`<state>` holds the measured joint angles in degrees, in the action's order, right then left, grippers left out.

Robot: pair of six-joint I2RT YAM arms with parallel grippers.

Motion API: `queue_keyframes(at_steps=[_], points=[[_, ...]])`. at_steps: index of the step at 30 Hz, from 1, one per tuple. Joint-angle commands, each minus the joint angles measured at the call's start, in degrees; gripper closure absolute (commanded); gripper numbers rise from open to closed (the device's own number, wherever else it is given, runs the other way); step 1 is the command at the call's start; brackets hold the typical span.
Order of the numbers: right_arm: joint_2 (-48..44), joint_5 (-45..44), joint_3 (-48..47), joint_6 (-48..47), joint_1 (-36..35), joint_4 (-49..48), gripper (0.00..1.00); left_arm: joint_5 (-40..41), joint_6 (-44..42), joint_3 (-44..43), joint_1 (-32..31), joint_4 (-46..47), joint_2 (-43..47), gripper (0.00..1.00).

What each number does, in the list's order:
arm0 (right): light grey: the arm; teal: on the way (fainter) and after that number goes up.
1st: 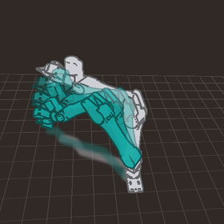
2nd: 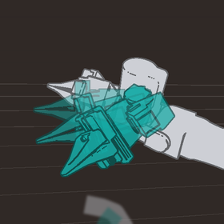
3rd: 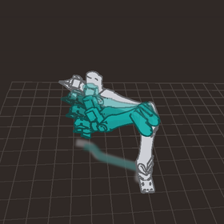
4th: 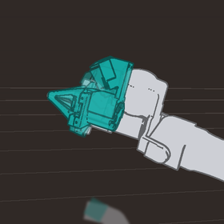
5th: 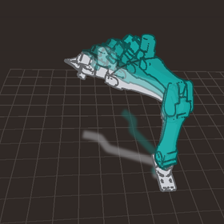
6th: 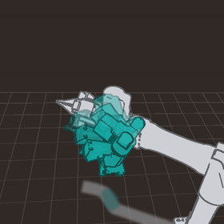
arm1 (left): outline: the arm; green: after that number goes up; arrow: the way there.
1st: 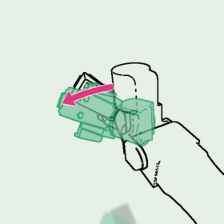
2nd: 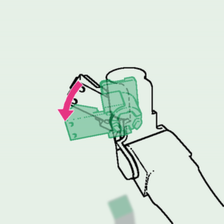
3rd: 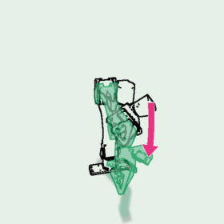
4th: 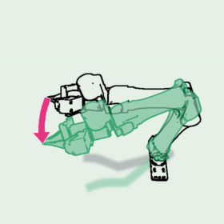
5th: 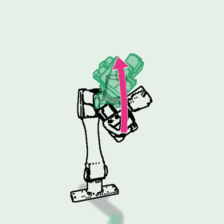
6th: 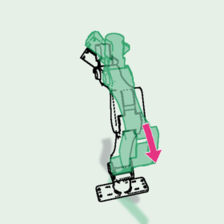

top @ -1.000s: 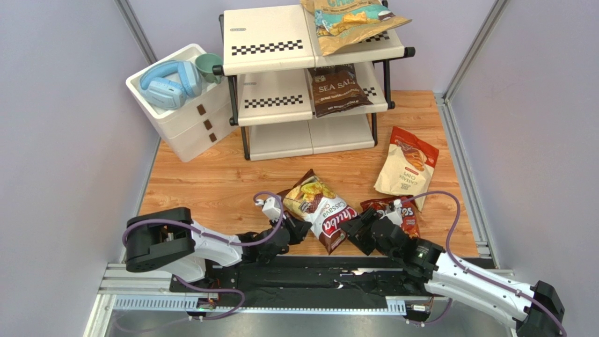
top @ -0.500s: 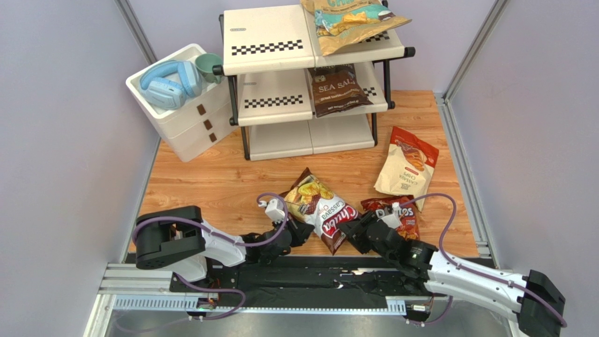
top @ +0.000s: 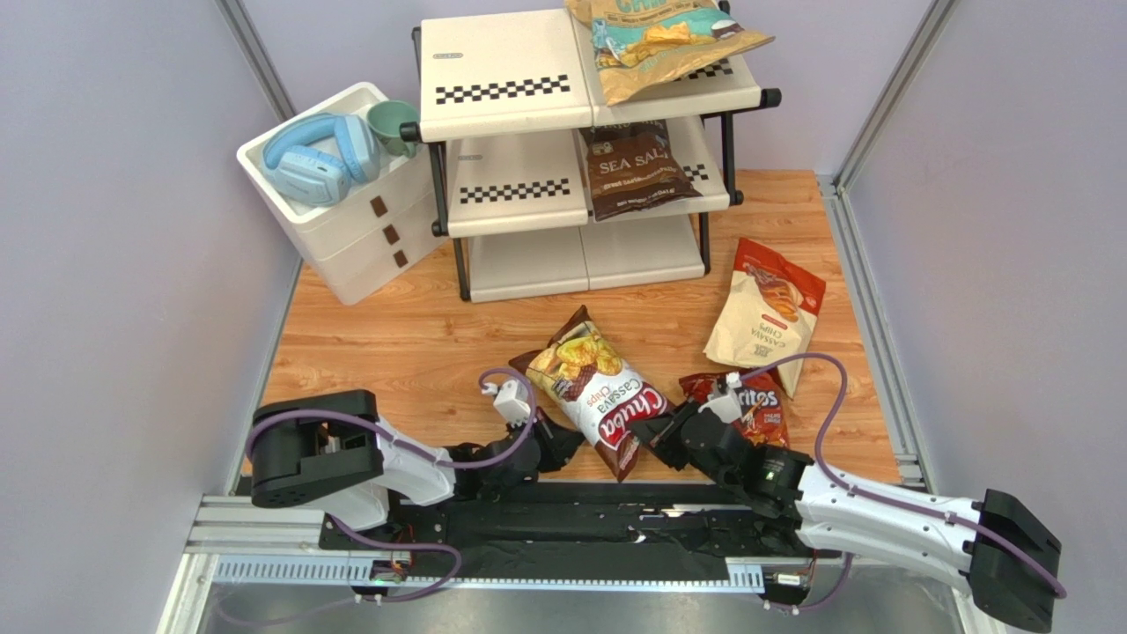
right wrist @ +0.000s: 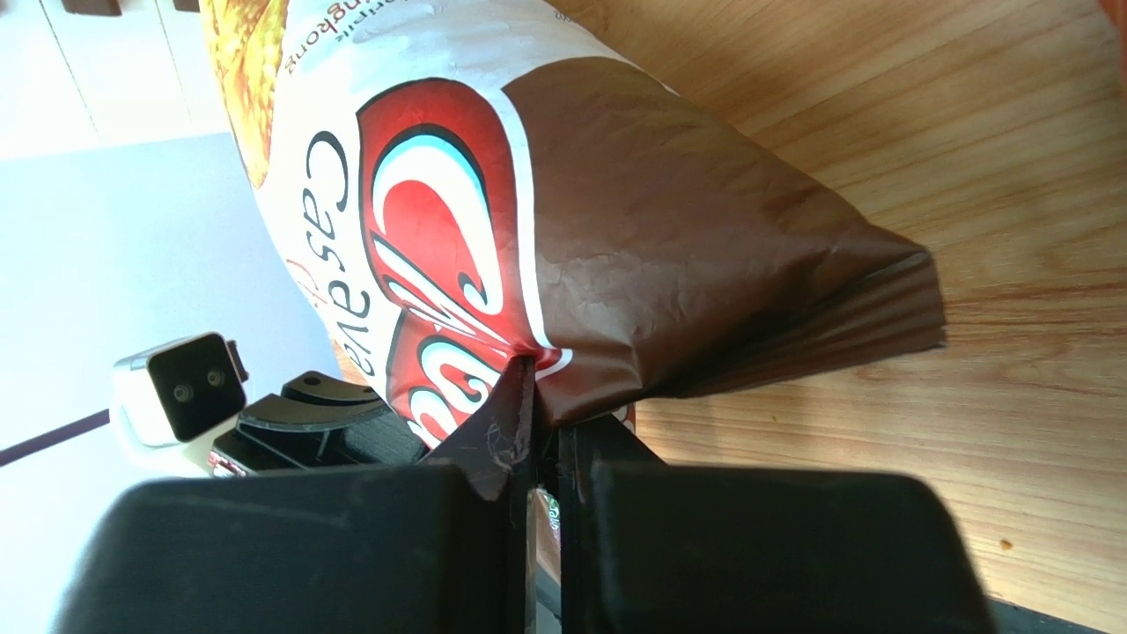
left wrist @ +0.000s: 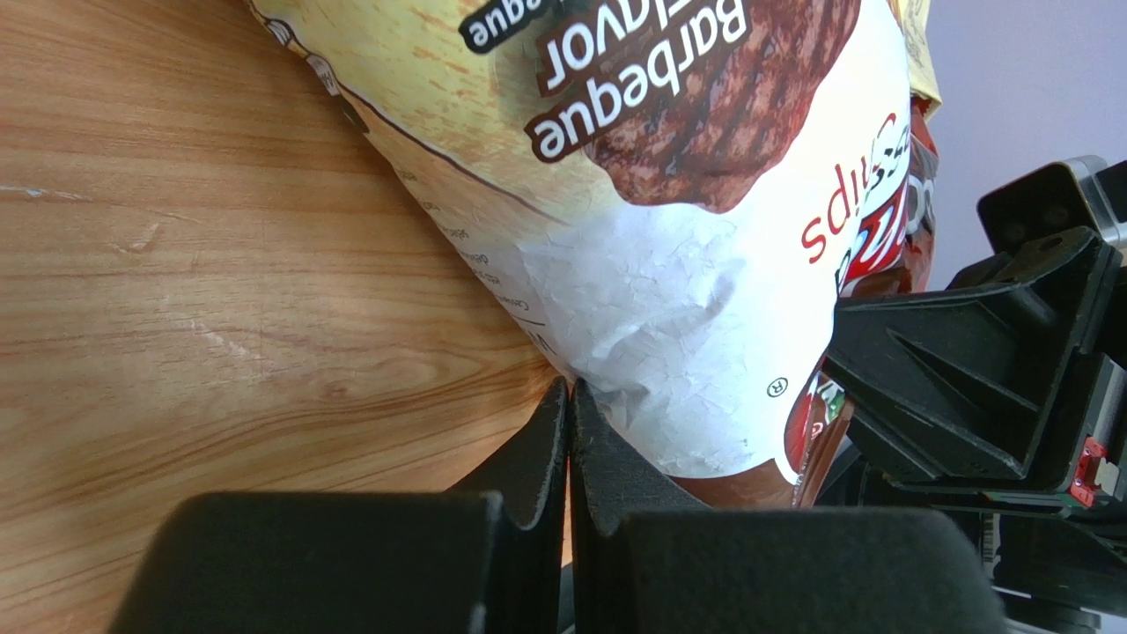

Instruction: Place and organize the chips bags onto the shelf

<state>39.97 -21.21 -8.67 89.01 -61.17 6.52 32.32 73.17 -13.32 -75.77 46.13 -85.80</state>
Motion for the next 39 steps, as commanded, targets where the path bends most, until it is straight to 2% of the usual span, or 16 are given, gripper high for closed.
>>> queue_keyframes(at_steps=[1, 5, 8, 12, 15, 16, 19, 25, 33, 39], points=[[-0.9, -1.8, -0.9, -4.1, -0.5, 6.6, 1.0, 0.9, 1.1, 0.6, -0.4, 2.6, 1.4, 1.0], [-1.0, -2.0, -0.7, -6.1, -0.5, 6.4, 1.0, 1.0, 1.7, 0.8, -0.4, 2.4, 1.2, 1.0], [-0.6, -2.8, -2.7, -11.0, -0.5, 6.5, 1.0, 2.0, 4.1, 1.5, -0.4, 0.6, 1.6, 1.0], [-0.2, -5.2, -7.2, -19.8, -0.5, 7.3, 1.0, 3.7, 8.8, 2.9, -0.4, -6.8, 6.5, 0.9], [0.5, -7.3, -11.4, -27.5, -0.4, 7.4, 1.0, 4.2, 10.0, 0.4, -0.4, -19.8, 13.4, 0.87], [1.2, -8.0, -13.1, -30.4, -0.4, 7.4, 1.0, 4.4, 10.8, -0.6, -0.4, -29.5, 15.2, 0.87], [2.4, -10.6, -15.0, -36.0, -0.3, 5.0, 1.0, 6.2, 12.1, -2.1, -0.5, -40.1, 20.9, 0.88], [4.3, -10.5, -19.0, -48.1, 4.6, -0.1, 1.0, 7.9, 13.2, 0.1, -0.6, -45.4, 28.0, 0.88], [5.4, -1.1, -18.8, -53.9, 17.5, -12.2, 1.0, 8.9, 12.2, -0.1, -0.6, -47.5, 30.1, 0.89], [10.7, 7.5, -22.5, -59.7, 23.1, -17.7, 1.0, 8.8, 12.4, 0.0, -0.6, -48.2, 30.0, 0.9]])
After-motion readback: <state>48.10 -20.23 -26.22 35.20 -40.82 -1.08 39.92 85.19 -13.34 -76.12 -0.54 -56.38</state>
